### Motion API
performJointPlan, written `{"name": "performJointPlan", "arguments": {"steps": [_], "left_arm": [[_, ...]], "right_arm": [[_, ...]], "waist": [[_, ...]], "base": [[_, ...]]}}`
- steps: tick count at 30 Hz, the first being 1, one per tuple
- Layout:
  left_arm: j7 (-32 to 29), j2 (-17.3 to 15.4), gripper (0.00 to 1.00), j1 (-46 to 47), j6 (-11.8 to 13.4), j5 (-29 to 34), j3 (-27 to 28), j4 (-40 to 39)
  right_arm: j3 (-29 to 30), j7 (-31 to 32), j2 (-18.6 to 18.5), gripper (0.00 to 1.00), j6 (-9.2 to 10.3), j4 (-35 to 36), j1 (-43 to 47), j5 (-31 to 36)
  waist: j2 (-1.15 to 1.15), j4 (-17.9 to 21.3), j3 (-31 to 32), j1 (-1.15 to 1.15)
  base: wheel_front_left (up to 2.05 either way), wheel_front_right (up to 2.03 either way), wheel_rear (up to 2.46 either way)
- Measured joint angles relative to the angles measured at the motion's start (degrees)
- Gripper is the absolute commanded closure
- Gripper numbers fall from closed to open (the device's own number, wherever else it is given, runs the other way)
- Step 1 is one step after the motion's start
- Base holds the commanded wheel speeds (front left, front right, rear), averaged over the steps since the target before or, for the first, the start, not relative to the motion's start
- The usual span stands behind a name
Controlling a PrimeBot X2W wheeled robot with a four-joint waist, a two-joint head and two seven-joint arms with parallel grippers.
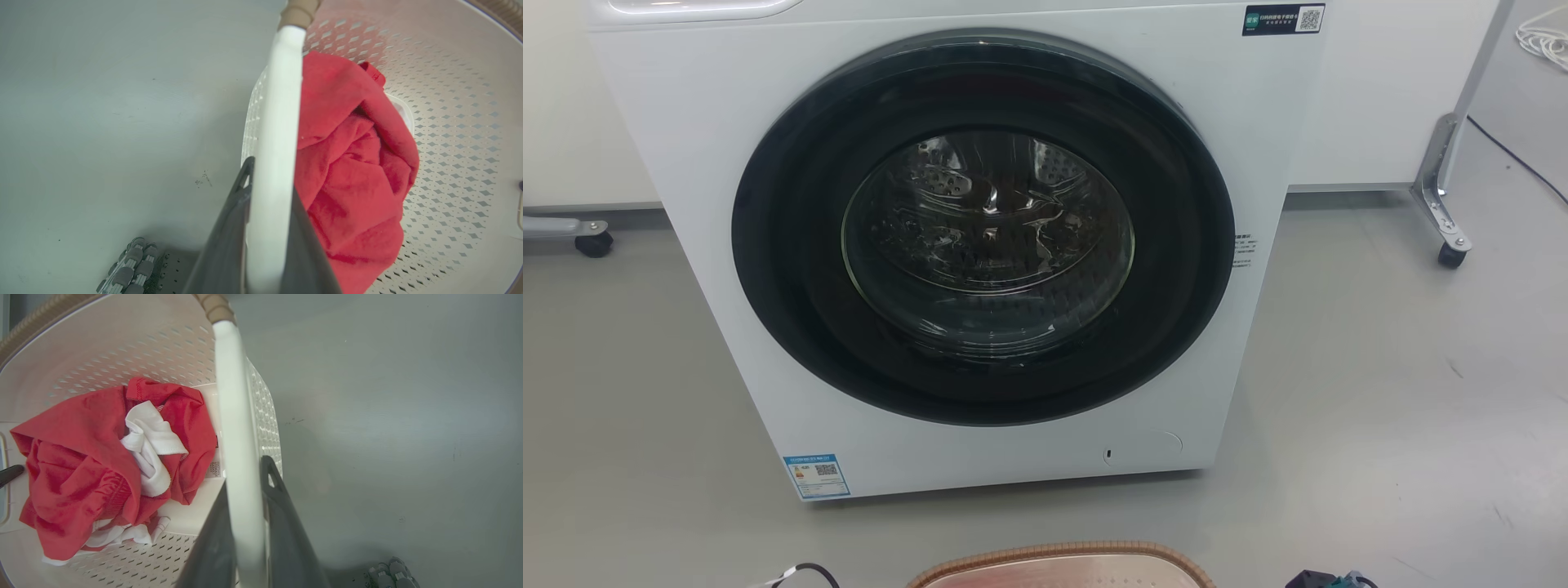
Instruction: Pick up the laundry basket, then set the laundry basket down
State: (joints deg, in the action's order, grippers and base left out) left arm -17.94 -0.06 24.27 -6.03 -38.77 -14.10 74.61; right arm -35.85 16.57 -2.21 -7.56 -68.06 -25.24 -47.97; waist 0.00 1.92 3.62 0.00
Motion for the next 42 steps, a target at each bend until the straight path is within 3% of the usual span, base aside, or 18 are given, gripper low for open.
{"name": "performJointPlan", "arguments": {"steps": [26,42], "left_arm": [[-0.02,0.01,1.00,0.02,0.30,-0.42,0.00,-0.01],[4.55,0.19,1.00,3.59,0.80,-0.38,-0.22,-1.91]], "right_arm": [[-1.13,0.00,-0.40,1.00,0.00,0.69,-0.02,-2.02],[-1.74,-4.45,-1.74,1.00,0.00,2.74,-3.33,-1.89]], "waist": [[0.00,-0.22,-0.77,0.00],[0.00,0.06,-7.82,0.00]], "base": [[0.00,0.00,0.00],[0.00,0.00,0.00]]}}
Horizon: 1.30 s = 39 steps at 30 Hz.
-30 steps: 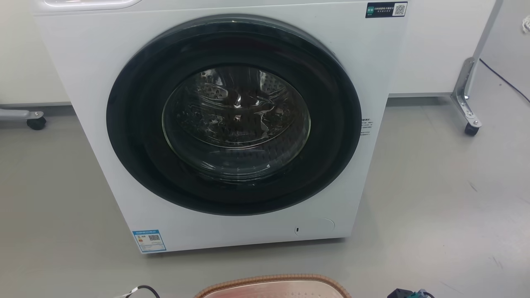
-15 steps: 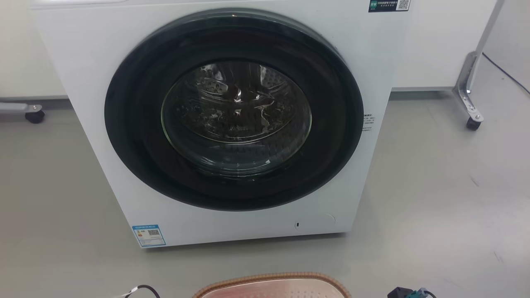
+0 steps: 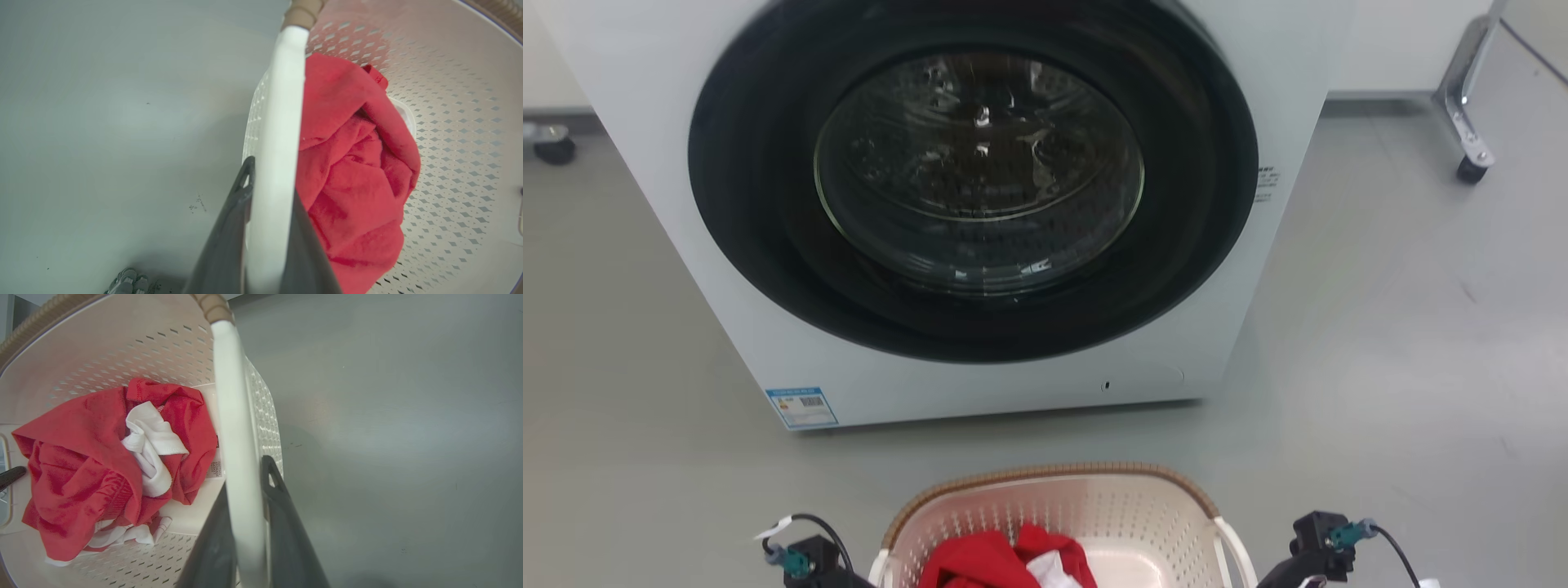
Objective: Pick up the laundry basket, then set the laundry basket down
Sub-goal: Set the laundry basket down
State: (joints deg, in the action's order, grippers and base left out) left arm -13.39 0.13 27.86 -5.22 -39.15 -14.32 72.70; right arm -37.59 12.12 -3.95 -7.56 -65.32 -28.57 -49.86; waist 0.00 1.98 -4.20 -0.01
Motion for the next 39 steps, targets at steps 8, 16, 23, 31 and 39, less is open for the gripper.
{"name": "performJointPlan", "arguments": {"steps": [8,16,23,31,39], "left_arm": [[3.46,0.03,1.00,3.81,0.69,0.58,-0.22,-1.58],[6.69,-0.13,1.00,8.06,1.32,0.83,-0.23,-3.00],[9.28,-0.31,1.00,11.94,2.37,1.52,-0.42,-3.90],[11.56,-0.73,1.00,17.08,2.76,2.85,-0.74,-4.83],[12.01,-0.92,1.00,21.27,2.77,3.55,-1.09,-5.00]], "right_arm": [[0.04,-3.74,-0.55,1.00,0.00,0.58,-4.11,0.49],[-0.04,-7.80,-0.91,1.00,0.00,1.20,-8.88,2.65],[-0.34,-10.82,-1.03,1.00,0.08,1.44,-12.76,3.78],[-0.40,-14.01,-1.38,1.00,0.77,1.51,-17.99,5.11],[-0.30,-15.85,-1.82,1.00,1.08,1.41,-21.77,5.58]], "waist": [[0.00,0.01,-6.09,0.00],[0.00,-0.16,-12.69,-0.01],[0.01,-0.47,-18.62,-0.01],[0.01,-0.77,-26.30,-0.01],[0.01,-0.79,-32.29,0.00]], "base": [[0.00,0.00,0.00],[0.00,0.00,0.00],[0.00,0.00,0.00],[0.00,0.00,0.00],[0.00,0.00,0.00]]}}
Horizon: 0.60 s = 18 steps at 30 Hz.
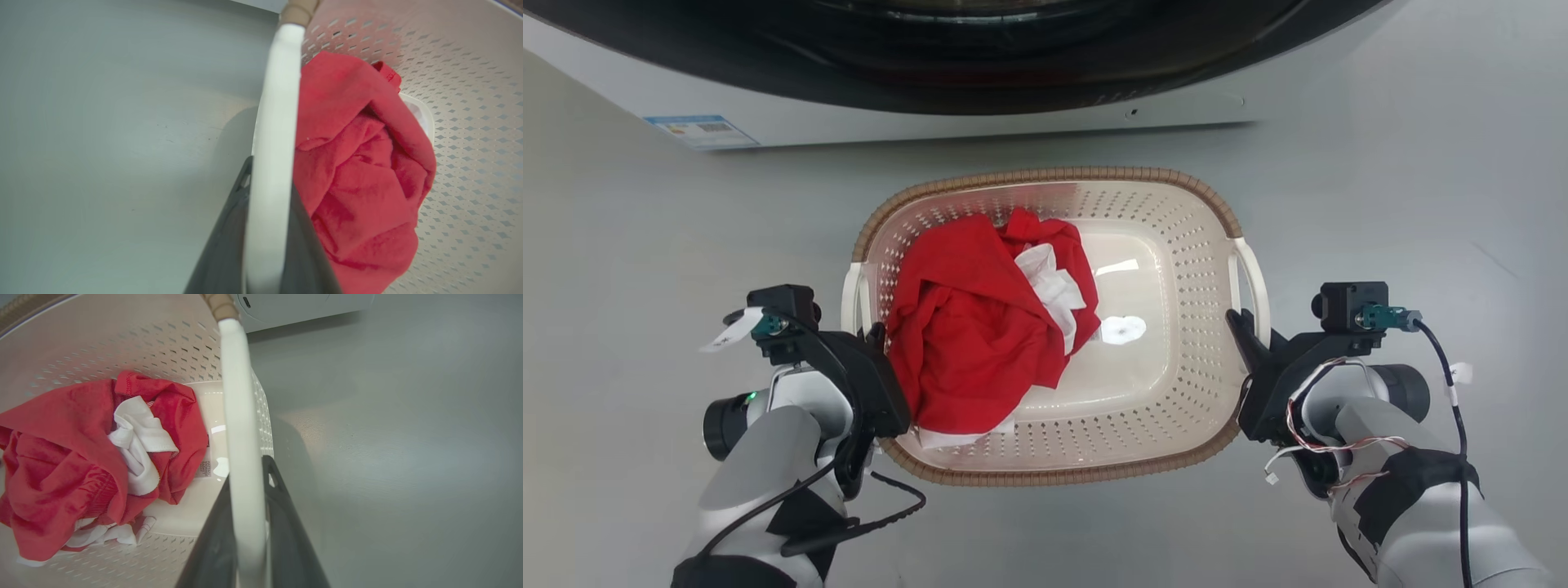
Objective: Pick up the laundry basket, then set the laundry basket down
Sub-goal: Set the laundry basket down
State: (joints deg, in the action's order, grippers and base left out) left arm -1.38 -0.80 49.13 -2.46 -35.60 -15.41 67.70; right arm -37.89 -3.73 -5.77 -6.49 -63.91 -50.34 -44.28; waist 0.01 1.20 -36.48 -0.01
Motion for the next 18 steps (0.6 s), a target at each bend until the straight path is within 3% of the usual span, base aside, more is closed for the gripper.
{"name": "performJointPlan", "arguments": {"steps": [18], "left_arm": [[1.86,0.35,1.00,4.82,-0.09,0.49,-0.55,1.03]], "right_arm": [[0.35,-3.82,-0.27,1.00,0.01,-1.88,-4.51,0.66]], "waist": [[0.00,-0.64,-11.06,0.00]], "base": [[0.00,0.00,0.00]]}}
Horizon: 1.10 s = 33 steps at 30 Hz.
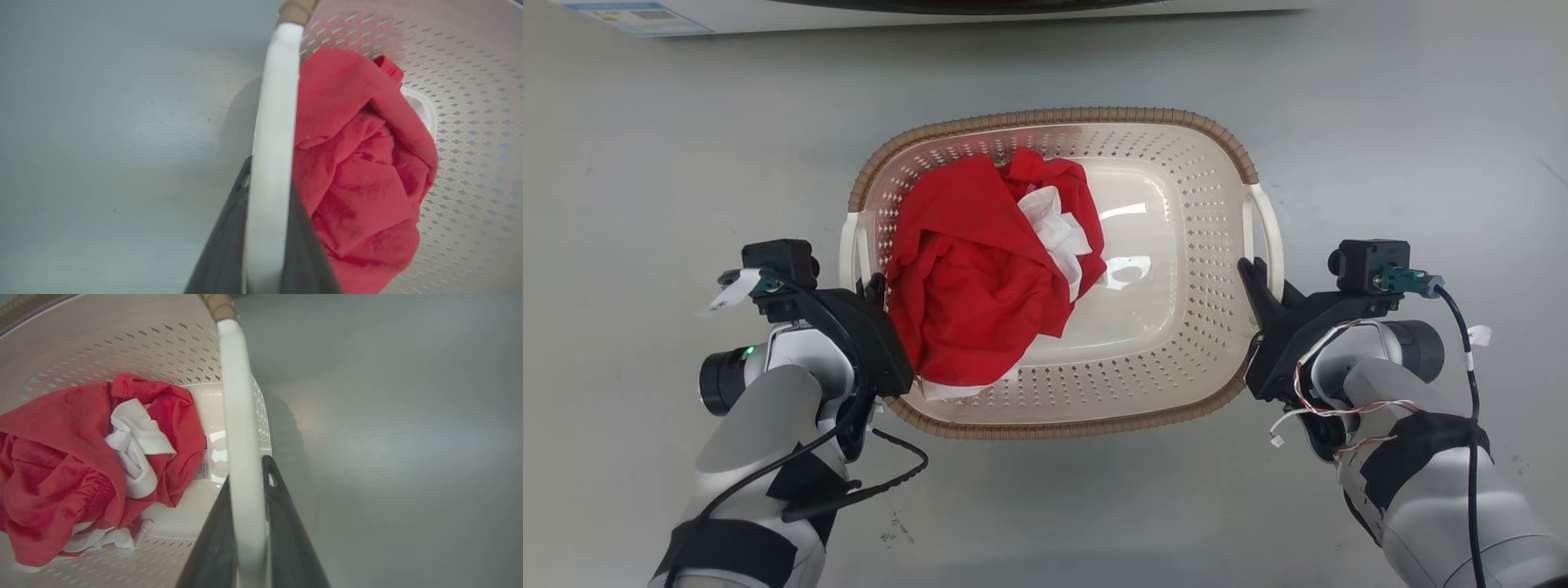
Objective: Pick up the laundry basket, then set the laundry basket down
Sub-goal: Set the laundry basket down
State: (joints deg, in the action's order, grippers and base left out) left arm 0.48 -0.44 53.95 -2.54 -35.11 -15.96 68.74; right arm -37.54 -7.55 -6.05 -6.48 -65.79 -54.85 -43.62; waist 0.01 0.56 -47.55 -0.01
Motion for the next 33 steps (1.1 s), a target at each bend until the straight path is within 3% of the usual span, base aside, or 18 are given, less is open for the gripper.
{"name": "performJointPlan", "arguments": {"steps": [10,28,29,30,31,32,33], "left_arm": [[1.70,0.10,1.00,2.27,0.01,0.24,-0.22,0.81],[2.65,0.44,1.00,3.20,-0.55,0.24,-0.57,2.33],[2.66,0.43,1.00,3.24,-0.65,0.23,-0.56,2.40],[2.64,0.38,0.86,3.29,-0.99,0.22,-0.55,2.50],[2.64,0.29,0.55,3.33,-0.99,0.21,-0.55,2.61],[2.63,0.07,0.00,3.38,-1.00,0.20,-0.55,2.71],[2.63,-0.43,0.00,3.42,-1.03,0.20,-0.55,2.86]], "right_arm": [[-0.18,-1.69,-0.05,1.00,0.00,-1.20,-2.19,0.81],[-0.49,-3.12,0.03,1.00,-0.16,-2.72,-3.14,0.87],[-0.52,-3.12,0.07,0.56,-0.18,-2.72,-3.26,0.87],[-0.63,-3.16,0.07,0.00,-0.20,-2.71,-3.32,0.87],[-0.70,-3.20,0.04,0.00,-0.36,-2.68,-3.34,0.87],[-0.67,-3.20,-0.01,0.00,-0.35,-2.74,-3.34,0.83],[-0.74,-3.19,-0.22,0.00,-0.35,-2.83,-3.34,0.79]], "waist": [[-0.01,-0.47,-3.23,0.00],[-0.02,-0.85,-3.70,0.02],[-0.02,-0.88,-3.69,0.01],[-0.02,-0.90,-3.68,0.01],[-0.01,-0.92,-3.67,0.01],[-0.01,-0.94,-3.65,0.01],[-0.01,-0.95,-3.62,0.00]], "base": [[0.00,0.00,0.00],[0.00,0.00,0.00],[0.00,0.00,0.00],[0.00,0.00,0.00],[0.00,0.00,0.00],[0.00,0.00,0.00],[0.00,0.00,0.00]]}}
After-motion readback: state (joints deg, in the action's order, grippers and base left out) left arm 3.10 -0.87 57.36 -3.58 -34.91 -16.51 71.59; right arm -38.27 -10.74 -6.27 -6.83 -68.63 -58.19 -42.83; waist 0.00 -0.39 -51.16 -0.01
